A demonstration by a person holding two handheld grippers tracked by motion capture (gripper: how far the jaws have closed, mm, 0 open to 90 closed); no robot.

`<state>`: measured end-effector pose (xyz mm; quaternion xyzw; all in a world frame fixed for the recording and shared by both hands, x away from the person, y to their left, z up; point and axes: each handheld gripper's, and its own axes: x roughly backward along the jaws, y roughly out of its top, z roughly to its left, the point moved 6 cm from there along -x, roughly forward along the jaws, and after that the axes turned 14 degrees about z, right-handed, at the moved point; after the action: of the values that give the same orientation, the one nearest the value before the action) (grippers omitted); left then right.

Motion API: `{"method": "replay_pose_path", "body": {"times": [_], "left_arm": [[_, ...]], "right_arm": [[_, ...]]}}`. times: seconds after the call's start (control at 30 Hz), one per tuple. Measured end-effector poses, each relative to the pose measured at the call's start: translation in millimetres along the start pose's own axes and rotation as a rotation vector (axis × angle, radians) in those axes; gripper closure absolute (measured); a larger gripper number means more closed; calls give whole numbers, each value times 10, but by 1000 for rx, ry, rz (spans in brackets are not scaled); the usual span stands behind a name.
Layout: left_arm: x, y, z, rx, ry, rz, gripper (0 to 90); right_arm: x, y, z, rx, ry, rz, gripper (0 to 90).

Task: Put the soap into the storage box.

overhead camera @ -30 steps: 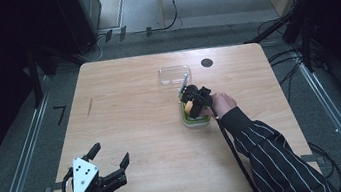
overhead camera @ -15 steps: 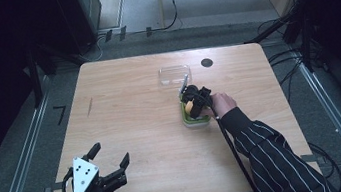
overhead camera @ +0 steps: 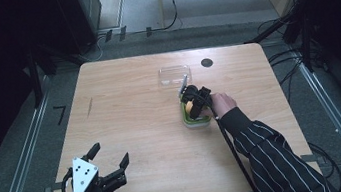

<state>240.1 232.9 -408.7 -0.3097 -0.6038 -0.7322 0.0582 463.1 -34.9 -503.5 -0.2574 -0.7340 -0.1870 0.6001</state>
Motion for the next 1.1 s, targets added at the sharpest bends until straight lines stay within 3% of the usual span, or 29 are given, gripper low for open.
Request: {"method": "replay_pose_path", "body": {"times": [0.3,0.53,0.87,0.97,1.1], "left_arm": [[10,-5,8,6,0,-4,137],[9,-4,7,6,0,-4,137],[9,-3,7,7,1,-4,137],[8,-3,5,6,1,-3,137],[8,-3,6,7,1,-4,137]], "right_arm": [[74,-12,-3,-7,-1,-14,275],[158,-70,29,2,41,-15,204],[306,-226,108,-3,73,-35,98],[309,-283,139,4,82,-17,41],[330,-371,178,-2,89,-17,34]]}}
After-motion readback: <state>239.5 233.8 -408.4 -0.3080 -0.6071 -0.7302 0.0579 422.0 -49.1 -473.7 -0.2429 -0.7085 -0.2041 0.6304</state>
